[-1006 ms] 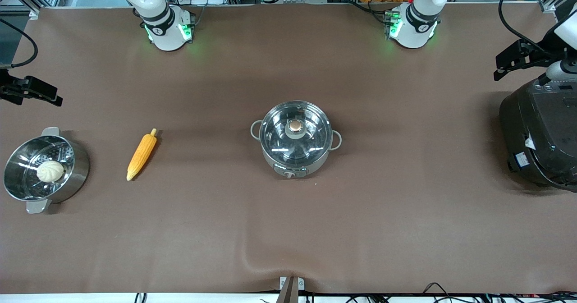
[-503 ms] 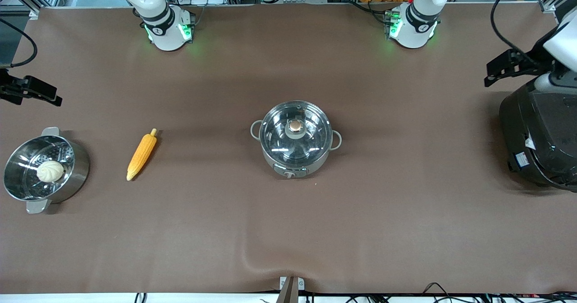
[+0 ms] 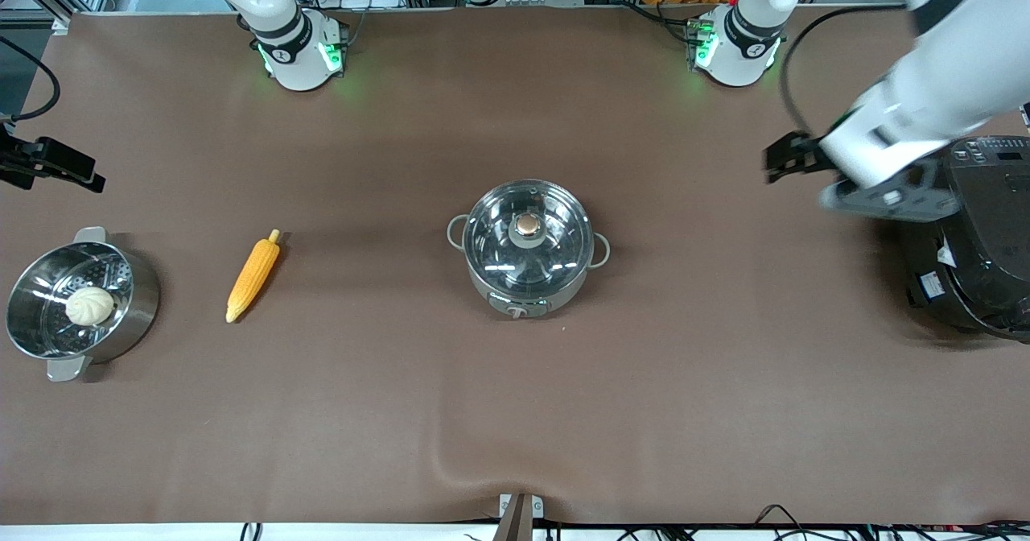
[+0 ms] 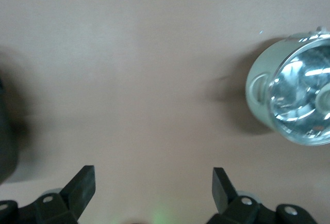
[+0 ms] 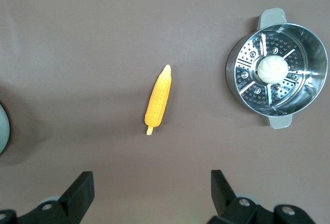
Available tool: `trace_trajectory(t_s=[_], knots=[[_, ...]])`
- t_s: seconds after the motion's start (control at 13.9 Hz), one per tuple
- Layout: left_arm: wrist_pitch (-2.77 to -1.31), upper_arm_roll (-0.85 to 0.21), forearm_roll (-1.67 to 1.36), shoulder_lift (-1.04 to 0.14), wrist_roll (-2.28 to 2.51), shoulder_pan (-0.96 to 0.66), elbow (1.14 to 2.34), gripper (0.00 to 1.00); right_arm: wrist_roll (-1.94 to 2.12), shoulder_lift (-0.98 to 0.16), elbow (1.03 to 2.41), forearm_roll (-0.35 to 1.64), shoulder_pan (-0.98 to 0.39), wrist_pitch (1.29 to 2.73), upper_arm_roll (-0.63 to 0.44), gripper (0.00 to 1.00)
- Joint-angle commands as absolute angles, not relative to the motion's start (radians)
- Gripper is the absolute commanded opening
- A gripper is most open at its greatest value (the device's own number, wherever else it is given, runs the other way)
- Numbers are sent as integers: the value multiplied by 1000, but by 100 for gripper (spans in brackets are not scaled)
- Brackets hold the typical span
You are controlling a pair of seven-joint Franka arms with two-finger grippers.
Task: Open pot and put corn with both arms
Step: 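Reach the left gripper to the glass lid knob on the pot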
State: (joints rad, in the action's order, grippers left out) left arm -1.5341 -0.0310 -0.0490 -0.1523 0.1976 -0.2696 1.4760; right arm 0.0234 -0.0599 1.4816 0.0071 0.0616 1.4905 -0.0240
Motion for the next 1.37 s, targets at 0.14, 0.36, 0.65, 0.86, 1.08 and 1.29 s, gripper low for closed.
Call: trace_trajectory(t_s=[0.14,0.36,0.65,0.86,1.08,1.29], knots=[[-1658,-26,-64,-279,414,-418,1404,100,34,-31,1512,21,71,1503,-20,100],[-1745,-26,-64,-333,523,-523,1402,100,34,-34,1513,21,71,1506,-20,100],[-1853,-22,-60,-431,647,-642,1372,100,34,-38,1509,20,69,1505,-20,100],[-1933,-14,-52,-506,716,-721,1353,100,34,-49,1509,20,69,1502,-20,100],[-1945,-15,30,-549,779,-768,1353,100,35,-51,1509,20,69,1506,-20,100],[-1945,-15,44,-575,790,-795,1353,100,37,-52,1563,20,71,1546,-20,100]])
